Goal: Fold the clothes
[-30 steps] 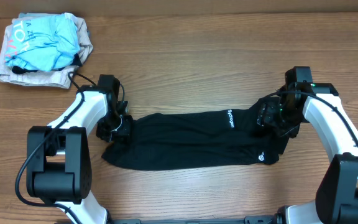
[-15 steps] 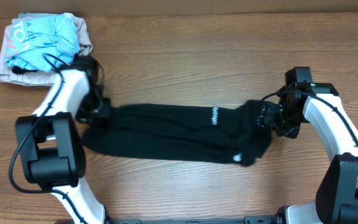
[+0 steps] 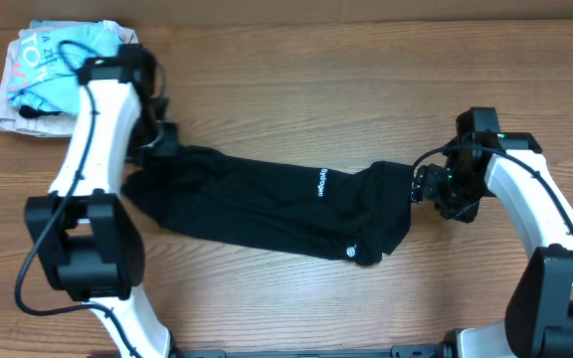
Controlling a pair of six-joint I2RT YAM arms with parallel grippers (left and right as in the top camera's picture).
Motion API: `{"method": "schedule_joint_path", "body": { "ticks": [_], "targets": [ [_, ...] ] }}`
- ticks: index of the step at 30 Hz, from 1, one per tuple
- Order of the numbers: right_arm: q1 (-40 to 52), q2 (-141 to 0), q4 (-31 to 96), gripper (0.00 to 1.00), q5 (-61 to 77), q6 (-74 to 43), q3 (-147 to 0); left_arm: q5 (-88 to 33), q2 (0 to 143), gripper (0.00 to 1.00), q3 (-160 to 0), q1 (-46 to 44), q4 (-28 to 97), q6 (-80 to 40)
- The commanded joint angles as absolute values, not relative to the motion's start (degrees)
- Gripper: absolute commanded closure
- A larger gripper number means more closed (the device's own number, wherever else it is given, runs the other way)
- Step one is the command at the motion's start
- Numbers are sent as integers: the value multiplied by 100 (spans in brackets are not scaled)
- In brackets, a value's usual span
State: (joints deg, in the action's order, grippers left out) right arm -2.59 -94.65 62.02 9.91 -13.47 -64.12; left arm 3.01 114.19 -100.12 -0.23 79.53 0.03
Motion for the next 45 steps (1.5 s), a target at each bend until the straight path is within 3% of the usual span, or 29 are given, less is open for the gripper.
{"method": "schedule_joint_path", "body": {
  "ticks": [1, 8, 21, 22, 23, 24, 25, 26, 37, 45],
  "targets": [
    [-266, -9323, 6195, 28, 1063, -1352, -6569, -609, 11419, 96, -10173, -593, 8036, 128],
    [-266, -9323, 6189, 28, 1061, -1352, -6576, -1212, 11419, 96, -10173, -1863, 7874, -211],
    [-266, -9323, 6136, 28, 1061, -1350, -6576, -1352, 11421, 93, -10173, -3179, 6963, -974],
    [-266, -9323, 6136, 28, 1061, -1350, -6576, -1361, 11421, 86, -10173, -3240, 6886, -996],
    [-266, -9323, 6136, 28, 1063, -1350, -6576, -1361, 11421, 69, -10173, -3295, 6825, -993],
    [-266, -9323, 6139, 28, 1063, -1352, -6576, -1361, 11421, 46, -10173, -3341, 6777, -991],
    [-266, -9323, 6141, 27, 1066, -1352, -6576, -1361, 11421, 6, -10173, -3424, 6707, -991],
    [-266, -9323, 6141, 27, 1074, -1352, -6573, -1361, 11421, 0, -10173, -3448, 6698, -991],
    [-266, -9334, 5599, 27, 2053, -1352, -5927, -1299, 11419, 0, -10438, -3343, 6987, -932],
    [-266, -9336, 4727, 27, 2259, -1376, -5089, -296, 11419, 0, -11183, -3022, 7688, -878]
  ]
}}
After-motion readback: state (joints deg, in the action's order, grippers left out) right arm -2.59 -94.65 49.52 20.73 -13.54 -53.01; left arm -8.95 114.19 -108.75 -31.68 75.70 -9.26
